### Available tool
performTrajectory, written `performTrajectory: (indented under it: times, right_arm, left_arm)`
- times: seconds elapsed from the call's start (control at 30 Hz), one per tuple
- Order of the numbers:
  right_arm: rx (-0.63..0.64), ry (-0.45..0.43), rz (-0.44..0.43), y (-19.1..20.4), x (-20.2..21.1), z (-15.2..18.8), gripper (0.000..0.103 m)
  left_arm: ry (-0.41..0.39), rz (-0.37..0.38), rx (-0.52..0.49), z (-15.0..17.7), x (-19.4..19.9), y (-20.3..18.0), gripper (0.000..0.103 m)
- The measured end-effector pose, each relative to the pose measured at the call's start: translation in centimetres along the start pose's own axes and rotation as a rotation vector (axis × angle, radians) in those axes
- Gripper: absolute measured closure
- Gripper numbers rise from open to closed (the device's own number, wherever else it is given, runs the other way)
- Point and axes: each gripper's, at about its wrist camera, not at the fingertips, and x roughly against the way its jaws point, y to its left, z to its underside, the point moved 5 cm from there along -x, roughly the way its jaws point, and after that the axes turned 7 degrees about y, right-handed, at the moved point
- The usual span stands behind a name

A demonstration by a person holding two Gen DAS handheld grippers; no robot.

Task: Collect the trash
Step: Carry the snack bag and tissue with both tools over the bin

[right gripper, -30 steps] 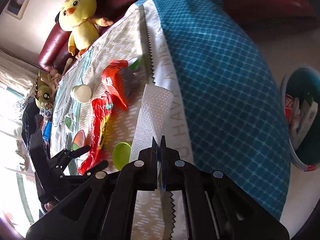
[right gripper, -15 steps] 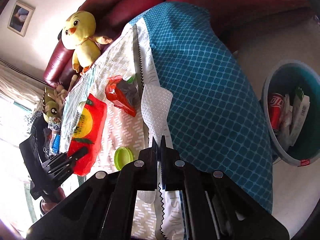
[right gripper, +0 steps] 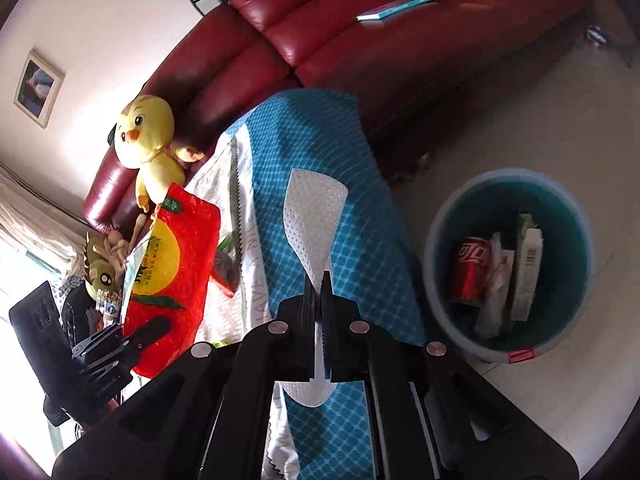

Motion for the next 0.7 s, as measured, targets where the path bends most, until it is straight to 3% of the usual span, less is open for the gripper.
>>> performTrajectory:
  times: [0.17, 0.37, 0.7]
  right_arm:
    - [-0.063, -0.051, 0.064, -5.6, 3.1, -1.3, 0.1]
    - [-0.151, -0.031, 0.079, -11.9, 3.1, -1.5, 0.1]
    - [-0.268, 0.094, 0.121, -19.2, -1.7, -1.6, 0.097]
  left_arm:
    - [0.05, 0.072, -0.087, -2.2, -4.5, -6.4, 0.084]
    - [0.109, 0.106, -0.176, -3.3, -8.7, -12.1, 0.084]
    - [0.188, 0.139, -0.194, -4.5, -14.1, -15.4, 0.084]
